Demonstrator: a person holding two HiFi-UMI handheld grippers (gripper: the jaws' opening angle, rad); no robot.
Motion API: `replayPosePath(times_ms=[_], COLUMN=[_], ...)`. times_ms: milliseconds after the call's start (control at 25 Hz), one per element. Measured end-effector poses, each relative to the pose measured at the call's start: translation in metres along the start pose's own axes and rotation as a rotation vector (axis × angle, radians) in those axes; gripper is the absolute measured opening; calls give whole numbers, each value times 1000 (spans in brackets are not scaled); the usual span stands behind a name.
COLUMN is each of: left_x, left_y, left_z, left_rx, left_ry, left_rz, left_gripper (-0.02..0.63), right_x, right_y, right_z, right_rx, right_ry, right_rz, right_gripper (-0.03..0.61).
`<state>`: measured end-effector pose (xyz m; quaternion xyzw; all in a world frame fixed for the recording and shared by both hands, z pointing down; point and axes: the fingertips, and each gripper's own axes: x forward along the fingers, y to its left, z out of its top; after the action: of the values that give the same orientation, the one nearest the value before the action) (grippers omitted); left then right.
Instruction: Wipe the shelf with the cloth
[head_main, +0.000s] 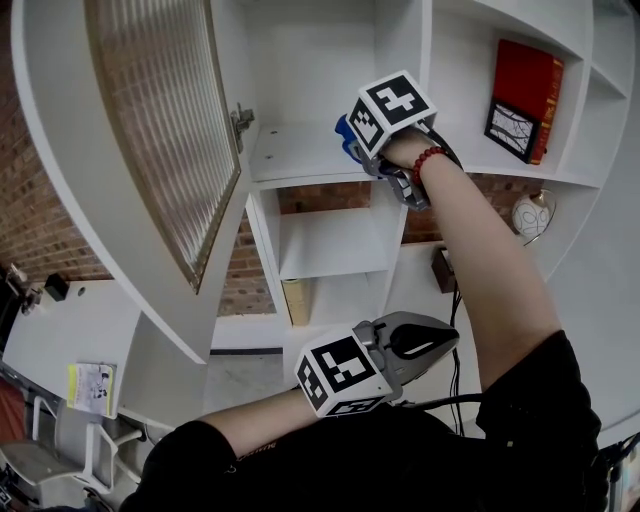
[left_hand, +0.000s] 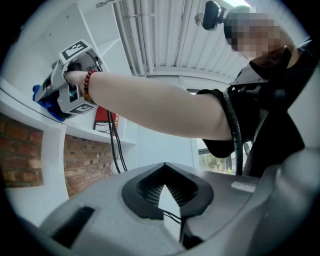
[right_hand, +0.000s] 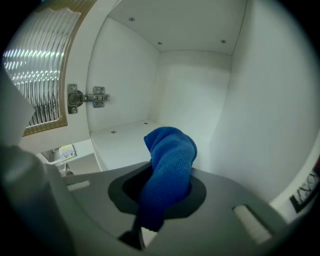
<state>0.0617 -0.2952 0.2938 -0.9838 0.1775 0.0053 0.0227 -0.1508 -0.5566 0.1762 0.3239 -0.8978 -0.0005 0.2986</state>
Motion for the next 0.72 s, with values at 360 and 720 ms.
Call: replayPosePath(times_ms=[360,720], left_x=[-13,-32], left_y=[8,12], left_z=[-1,-9], left_rx=[-31,-20], left_ry=[-4,-6], left_rz=[51,122], left_gripper=[3,3], right_x=[-2,0], right_y=[27,155], right_z=[26,47], right_rx=[-18,-305], right_ry=[-131,-177], right_rz=[207,491], right_gripper=[57,57])
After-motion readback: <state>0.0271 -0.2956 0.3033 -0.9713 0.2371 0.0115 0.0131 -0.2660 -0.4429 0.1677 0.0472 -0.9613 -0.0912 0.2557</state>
